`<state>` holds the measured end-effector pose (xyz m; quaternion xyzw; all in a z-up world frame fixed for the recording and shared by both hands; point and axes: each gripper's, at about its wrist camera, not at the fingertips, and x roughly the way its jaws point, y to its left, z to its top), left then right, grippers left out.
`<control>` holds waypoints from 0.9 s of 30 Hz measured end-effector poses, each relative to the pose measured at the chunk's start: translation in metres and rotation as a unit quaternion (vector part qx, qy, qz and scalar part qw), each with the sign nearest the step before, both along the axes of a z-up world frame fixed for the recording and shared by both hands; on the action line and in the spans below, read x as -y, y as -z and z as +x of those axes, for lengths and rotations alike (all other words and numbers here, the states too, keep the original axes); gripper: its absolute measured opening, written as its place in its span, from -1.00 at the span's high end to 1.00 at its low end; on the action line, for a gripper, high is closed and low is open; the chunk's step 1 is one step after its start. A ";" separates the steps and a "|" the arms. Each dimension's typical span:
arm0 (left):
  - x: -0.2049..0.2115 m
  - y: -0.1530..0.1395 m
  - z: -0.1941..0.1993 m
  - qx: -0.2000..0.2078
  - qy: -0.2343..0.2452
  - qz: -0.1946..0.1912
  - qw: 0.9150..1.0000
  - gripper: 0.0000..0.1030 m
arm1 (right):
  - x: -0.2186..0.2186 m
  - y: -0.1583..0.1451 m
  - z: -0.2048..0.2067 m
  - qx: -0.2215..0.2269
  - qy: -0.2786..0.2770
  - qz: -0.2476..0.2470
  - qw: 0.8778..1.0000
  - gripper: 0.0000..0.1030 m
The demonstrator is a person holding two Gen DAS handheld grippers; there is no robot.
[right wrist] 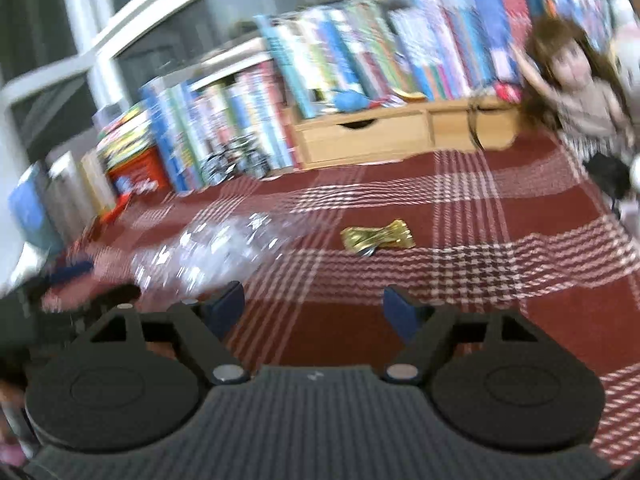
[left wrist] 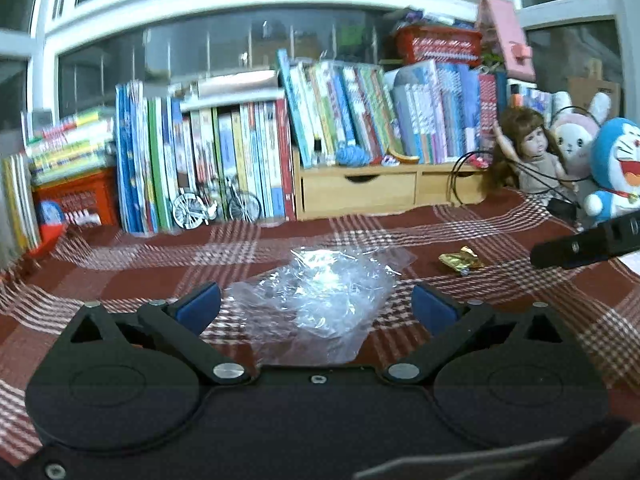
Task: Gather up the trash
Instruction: 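Grasp the clear plastic bag with the left tool while the right tool grasps the gold foil wrapper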
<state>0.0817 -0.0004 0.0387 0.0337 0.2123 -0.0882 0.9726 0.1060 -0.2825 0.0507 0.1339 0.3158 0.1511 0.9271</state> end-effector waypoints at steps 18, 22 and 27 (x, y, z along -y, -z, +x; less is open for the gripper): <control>0.016 0.055 0.101 -0.059 -0.023 -0.027 0.998 -0.98 | -0.012 0.052 0.151 -0.130 0.103 0.004 0.986 -0.52; 0.002 0.055 0.106 -0.073 -0.031 -0.107 0.991 -0.98 | -0.015 0.055 0.153 -0.134 0.103 -0.004 0.986 -0.02; -0.021 0.049 0.109 -0.087 -0.027 -0.229 0.969 -0.99 | -0.022 0.049 0.147 -0.122 0.089 -0.021 0.988 0.13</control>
